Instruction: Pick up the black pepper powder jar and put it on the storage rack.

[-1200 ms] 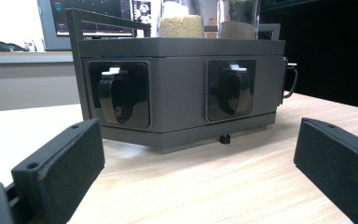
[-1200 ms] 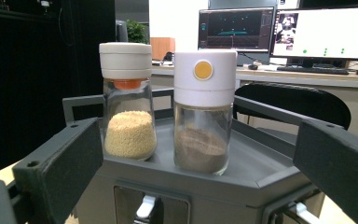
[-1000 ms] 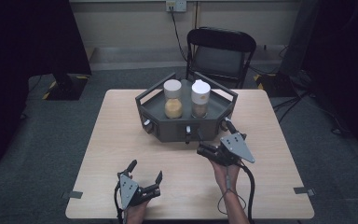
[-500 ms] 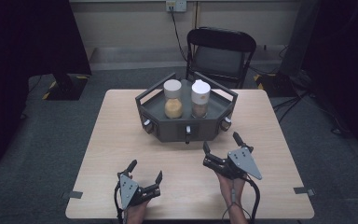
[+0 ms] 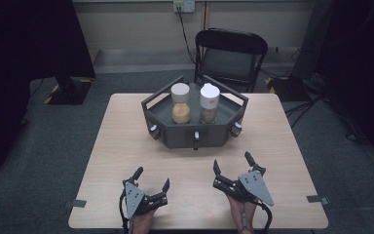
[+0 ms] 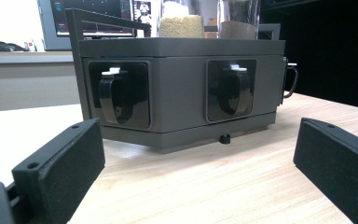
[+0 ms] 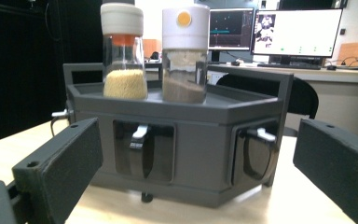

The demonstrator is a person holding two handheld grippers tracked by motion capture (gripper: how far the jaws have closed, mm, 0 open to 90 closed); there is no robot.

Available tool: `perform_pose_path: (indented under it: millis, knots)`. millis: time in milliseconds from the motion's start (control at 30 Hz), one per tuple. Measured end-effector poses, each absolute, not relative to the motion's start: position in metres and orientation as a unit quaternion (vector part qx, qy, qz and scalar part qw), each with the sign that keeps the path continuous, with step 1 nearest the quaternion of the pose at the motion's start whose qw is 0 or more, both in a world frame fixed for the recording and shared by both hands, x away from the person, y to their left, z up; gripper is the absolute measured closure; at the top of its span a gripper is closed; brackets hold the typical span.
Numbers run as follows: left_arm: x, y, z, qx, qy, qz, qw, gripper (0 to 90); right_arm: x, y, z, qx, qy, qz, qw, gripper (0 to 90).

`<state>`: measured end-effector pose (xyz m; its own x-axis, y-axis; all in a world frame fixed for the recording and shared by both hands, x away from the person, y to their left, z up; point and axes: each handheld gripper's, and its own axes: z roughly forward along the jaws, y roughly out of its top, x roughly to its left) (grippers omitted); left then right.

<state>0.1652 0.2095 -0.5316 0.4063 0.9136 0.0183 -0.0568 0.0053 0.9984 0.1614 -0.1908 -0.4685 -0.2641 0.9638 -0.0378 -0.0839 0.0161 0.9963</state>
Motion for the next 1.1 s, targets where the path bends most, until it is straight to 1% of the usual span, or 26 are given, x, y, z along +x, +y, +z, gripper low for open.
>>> perform_pose_path:
  millis: [367, 567, 1100]
  knots:
    - [0.165, 0.209, -0.532, 0.58, 0.369, 0.401, 0.605, 1.2, 0.147, -0.191, -0.495, 0.409, 0.539, 0.578, 0.457, 0.9]
    - [0.165, 0.209, -0.532, 0.58, 0.369, 0.401, 0.605, 1.4, 0.145, -0.192, -0.501, 0.408, 0.547, 0.567, 0.462, 1.0]
    - [0.165, 0.209, -0.532, 0.58, 0.37, 0.401, 0.605, 1.4, 0.146, -0.194, -0.519, 0.427, 0.555, 0.553, 0.452, 1.0]
